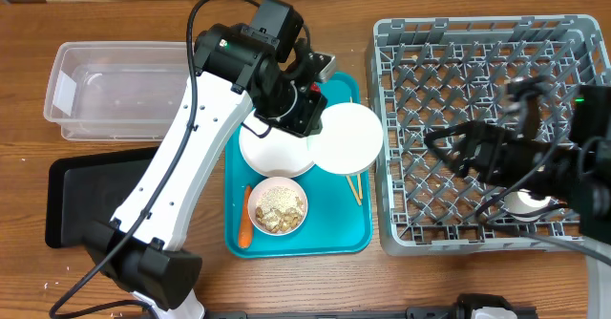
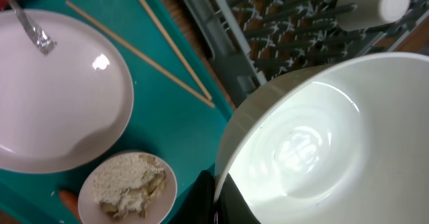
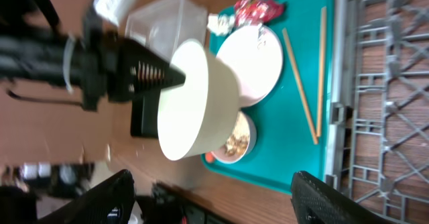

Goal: Sort waste into correct bins and load items into the dishwasher
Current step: 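Lift the small white bowl with the left gripper toward the right gripper, then grasp the bowl with the right gripper and release the left gripper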

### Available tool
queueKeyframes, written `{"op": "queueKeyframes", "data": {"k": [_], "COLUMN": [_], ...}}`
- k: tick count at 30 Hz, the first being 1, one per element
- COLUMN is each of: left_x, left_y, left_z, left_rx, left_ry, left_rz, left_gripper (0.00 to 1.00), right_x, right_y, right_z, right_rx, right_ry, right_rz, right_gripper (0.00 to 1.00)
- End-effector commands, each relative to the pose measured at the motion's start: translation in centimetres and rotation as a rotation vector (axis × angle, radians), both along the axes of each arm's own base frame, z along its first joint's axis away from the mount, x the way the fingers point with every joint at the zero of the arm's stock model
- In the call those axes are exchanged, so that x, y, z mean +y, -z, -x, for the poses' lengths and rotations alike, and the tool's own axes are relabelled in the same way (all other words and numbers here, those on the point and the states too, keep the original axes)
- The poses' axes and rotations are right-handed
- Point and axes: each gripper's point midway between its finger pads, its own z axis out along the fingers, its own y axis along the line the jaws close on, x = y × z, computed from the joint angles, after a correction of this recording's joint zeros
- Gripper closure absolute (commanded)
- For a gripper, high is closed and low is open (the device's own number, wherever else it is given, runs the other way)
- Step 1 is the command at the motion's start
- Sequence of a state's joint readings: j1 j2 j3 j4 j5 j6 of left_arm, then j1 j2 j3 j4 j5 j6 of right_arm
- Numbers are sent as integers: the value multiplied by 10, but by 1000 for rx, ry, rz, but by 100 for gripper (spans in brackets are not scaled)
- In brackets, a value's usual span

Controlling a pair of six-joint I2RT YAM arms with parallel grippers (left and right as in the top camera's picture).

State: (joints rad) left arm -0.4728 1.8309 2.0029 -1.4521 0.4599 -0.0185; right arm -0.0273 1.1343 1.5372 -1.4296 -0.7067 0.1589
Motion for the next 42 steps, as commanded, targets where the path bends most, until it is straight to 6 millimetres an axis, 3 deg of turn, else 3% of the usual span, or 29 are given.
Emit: {"op": "queueKeyframes", "data": {"k": [1, 6, 12, 20, 24, 34, 37, 41, 42], "left_x": [-9, -21, -33, -39, -36, -50, -54, -57, -57], "left_y": [-25, -40, -39, -39, -41, -59, -66, -70, -70], "left_z": [2, 5, 11, 14, 10, 5, 7, 10, 10], "left_rx": [-74, -139, -242, -342, -359, -361, -356, -347, -348], "left_ry": [16, 16, -31, -150, -219, -284, -274, -264, -263], "left_rz": [27, 8, -133, -253, -271, -161, -127, -105, -107], "left_gripper": [96, 96, 96, 96, 96, 96, 96, 95, 84], "right_x": [7, 7, 16, -8, -16, -17, -20, -20, -21], "right_y": [3, 26, 49, 74, 78, 79, 79, 79, 79], "right_z": [-3, -17, -32, -46, -46, -45, -46, -47, -48], "right_rx": [15, 108, 207, 278, 293, 298, 296, 291, 285], "right_ry": [8, 80, 66, 193, 241, 242, 250, 252, 256], "right_rz": [44, 127, 145, 271, 307, 313, 324, 325, 327], "right_gripper": [23, 25, 37, 55, 67, 68, 76, 96, 96]}}
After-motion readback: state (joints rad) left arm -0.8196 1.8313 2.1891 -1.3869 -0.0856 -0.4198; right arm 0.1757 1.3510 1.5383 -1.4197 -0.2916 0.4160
